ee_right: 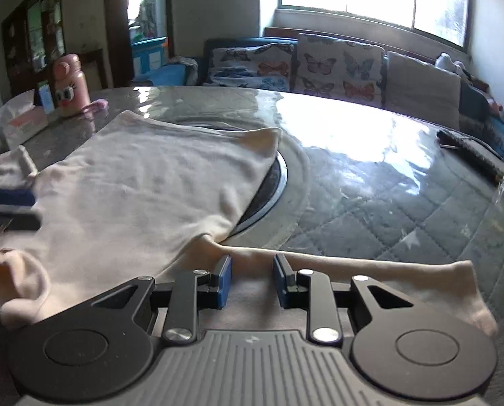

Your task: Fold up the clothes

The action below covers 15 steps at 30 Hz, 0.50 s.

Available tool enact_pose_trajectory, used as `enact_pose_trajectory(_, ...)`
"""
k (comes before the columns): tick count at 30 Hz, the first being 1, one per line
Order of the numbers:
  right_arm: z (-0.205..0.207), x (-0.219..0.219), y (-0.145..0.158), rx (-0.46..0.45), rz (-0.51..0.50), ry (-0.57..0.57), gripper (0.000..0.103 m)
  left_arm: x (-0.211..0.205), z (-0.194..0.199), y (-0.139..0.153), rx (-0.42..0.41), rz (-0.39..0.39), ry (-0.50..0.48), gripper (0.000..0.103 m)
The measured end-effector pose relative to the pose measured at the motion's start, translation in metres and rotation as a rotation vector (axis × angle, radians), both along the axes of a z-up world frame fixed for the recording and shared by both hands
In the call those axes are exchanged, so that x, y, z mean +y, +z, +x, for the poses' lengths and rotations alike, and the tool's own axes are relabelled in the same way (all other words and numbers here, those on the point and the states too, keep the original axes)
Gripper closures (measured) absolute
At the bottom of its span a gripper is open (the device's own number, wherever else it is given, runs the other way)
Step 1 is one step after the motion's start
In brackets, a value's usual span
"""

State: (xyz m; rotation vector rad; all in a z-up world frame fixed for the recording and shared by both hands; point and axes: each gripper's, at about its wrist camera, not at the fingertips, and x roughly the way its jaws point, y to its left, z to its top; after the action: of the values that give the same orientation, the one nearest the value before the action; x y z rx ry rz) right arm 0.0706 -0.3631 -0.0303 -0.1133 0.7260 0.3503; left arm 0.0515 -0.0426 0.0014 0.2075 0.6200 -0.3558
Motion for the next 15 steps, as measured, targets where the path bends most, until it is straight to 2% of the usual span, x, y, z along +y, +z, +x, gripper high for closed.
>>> enact_pose_trajectory(6,-0.003,-0.018,-0.001,-0.006,0.019,-0.079,0.077,-0.001,-0.006,-0.003,0.004,0.007,0.009,0.070)
enact_pose_trajectory(10,-0.014,-0.042,-0.005,0.002,0.011,-0.140,0.075,-0.007,-0.008,0.006,-0.025,-0.010,-0.006,0.065)
enact_pose_trajectory(15,-0.036,-0.068,-0.007,-0.008,0.003,-0.198,0.066,-0.028,-0.008,0.006,-0.025,-0.016,-0.062,0.064)
